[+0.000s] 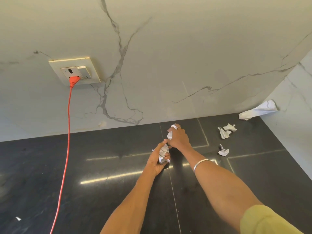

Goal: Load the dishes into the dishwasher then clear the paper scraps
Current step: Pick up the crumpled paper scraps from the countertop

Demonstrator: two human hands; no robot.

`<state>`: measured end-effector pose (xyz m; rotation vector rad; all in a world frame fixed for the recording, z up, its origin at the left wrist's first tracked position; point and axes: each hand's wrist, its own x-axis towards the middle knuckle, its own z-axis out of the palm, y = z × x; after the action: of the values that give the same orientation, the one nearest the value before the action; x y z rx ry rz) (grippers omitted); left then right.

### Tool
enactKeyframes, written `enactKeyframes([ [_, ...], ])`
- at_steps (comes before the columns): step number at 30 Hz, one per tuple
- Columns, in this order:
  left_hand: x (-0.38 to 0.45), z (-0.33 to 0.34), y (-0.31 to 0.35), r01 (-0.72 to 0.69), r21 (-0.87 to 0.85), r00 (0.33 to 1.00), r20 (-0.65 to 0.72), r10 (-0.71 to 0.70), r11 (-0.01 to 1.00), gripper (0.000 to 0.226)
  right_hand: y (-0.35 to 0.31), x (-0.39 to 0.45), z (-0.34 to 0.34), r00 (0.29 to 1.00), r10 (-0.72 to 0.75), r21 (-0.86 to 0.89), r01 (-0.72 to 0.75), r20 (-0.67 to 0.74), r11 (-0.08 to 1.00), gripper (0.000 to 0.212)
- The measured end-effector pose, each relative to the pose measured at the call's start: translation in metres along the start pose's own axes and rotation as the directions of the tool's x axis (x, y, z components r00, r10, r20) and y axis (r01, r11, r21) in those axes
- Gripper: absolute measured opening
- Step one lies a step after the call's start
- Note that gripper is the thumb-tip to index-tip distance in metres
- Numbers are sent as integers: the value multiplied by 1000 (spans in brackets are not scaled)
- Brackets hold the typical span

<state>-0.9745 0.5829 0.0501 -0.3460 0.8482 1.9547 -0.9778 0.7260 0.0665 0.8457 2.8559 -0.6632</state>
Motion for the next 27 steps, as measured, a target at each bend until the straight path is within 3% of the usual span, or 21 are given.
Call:
enactKeyframes([
  [5,-4,-2,-1,-7,42,1000,-17,8,999,35,9,-13,10,996,6,-19,-8,-93,1000,25],
  [10,-9,4,-4,-8,24,996,-86,10,1000,26,16,-30,4,993,91,-47,-94,-75,994,56],
  [13,-9,11,-8,-11,13,989,-145,13,1000,25,29,-46,2,986,144,-21,-146,-88,989,61],
  [16,-12,14,-16,24,28,987,-158,-19,999,23,45,-63,0,966,245,-32,-248,-79,968,53],
  [19,-14,12,-22,48,25,987,-154,-43,999,26,59,-80,-11,938,344,89,-340,-38,936,47],
  [23,-18,18,-25,70,-27,987,-141,-73,997,22,82,-112,-29,920,347,256,-296,-184,920,36],
  [27,-19,28,-30,126,17,986,-114,-124,992,17,102,-138,-49,882,378,276,-302,-281,912,19],
])
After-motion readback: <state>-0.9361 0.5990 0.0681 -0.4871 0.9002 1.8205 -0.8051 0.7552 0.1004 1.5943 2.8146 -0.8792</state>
